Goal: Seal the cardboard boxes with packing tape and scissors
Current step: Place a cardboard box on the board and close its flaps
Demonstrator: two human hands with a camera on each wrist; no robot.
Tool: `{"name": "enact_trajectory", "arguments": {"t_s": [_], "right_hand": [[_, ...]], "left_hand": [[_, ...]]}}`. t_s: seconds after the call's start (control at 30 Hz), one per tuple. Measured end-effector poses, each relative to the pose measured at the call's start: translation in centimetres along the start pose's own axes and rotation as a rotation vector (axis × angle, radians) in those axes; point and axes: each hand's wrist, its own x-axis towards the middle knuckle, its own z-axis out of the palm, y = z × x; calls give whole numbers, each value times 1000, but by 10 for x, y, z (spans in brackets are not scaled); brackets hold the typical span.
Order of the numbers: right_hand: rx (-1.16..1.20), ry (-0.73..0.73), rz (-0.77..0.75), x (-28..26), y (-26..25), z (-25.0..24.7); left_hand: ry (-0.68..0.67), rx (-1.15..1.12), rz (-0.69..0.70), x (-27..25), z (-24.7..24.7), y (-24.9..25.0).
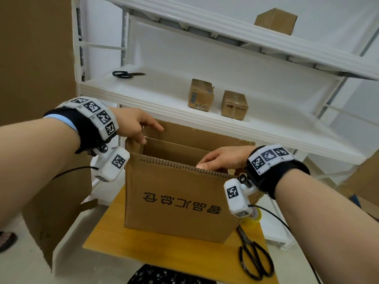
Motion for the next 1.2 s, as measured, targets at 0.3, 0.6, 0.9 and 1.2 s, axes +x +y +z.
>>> {"name": "enact_trajectory", "arguments": {"t_s": [0.3, 0.6, 0.9, 1.2], "right_hand": [[49, 37, 11, 4, 3, 1], [47, 61, 23, 2, 4, 2], [45, 95, 103, -4, -2, 3], [37, 249, 213, -4, 20, -7]], "left_hand": [[-62, -293, 62, -8, -2, 13], [-190, -386, 32, -10, 4, 14], [-330, 12, 14, -12, 13, 22], [-312, 171, 34, -1, 26, 38]]}}
